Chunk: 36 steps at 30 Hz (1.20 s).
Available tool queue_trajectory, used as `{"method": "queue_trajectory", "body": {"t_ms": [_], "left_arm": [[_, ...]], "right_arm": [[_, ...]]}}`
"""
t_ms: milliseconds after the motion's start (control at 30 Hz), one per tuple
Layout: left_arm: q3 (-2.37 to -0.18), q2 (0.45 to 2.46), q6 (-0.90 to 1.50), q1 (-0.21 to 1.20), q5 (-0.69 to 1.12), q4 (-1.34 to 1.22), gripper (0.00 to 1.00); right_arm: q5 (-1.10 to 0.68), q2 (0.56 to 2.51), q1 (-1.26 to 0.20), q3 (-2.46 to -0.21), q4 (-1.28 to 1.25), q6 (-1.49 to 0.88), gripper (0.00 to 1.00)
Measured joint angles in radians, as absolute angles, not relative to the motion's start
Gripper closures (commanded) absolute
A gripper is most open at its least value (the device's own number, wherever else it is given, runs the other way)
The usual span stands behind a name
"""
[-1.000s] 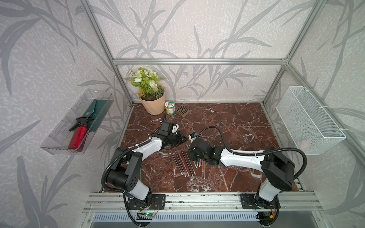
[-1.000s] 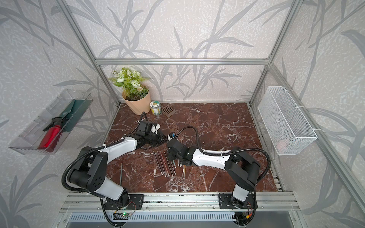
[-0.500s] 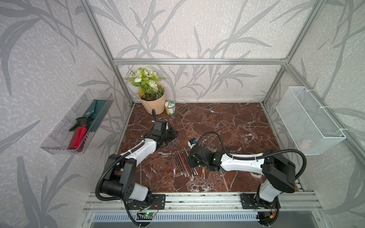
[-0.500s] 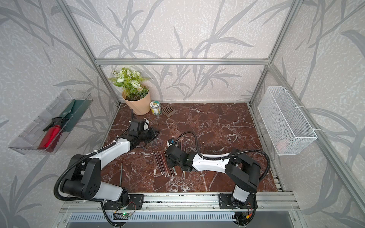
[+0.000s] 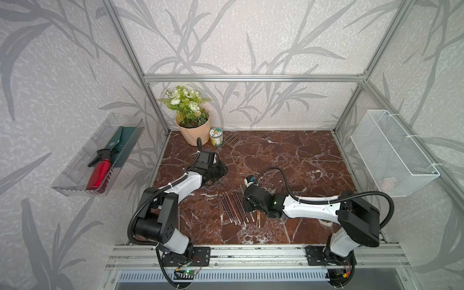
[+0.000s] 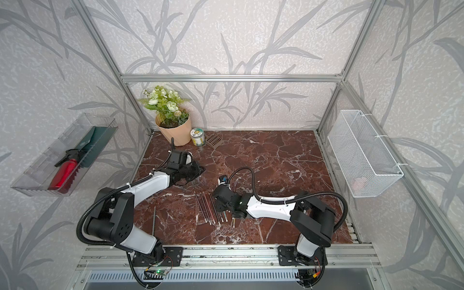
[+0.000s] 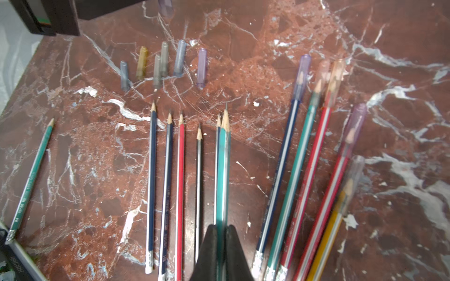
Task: Remove the protective cover of the pencils
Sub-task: Place the protective sleeve at the center of the board.
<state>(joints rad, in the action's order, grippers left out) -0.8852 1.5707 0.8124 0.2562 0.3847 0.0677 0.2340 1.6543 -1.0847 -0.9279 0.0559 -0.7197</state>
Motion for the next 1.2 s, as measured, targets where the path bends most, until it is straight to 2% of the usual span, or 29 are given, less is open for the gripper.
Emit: {"method": "queue_trajectory", "body": {"t_ms": [533, 900, 1200], "left_arm": [[-0.996, 1.691, 0.776, 0.294, 0.393, 0.199, 1.0], [-1.04, 1.749, 0.758, 0.3, 0.39, 0.262, 1.0], [-1.076, 1.784, 0.748, 0.303, 0.38, 0.306, 1.0]], "right_arm": [[0.187, 1.803, -1.048, -0.98, 0.096, -0.734, 1.0], [0.166, 1.814, -1.039, -0.986, 0.102, -0.737, 0.91], [0.144, 1.836, -1.039, -1.004, 0.102, -0.737, 0.88]]}}
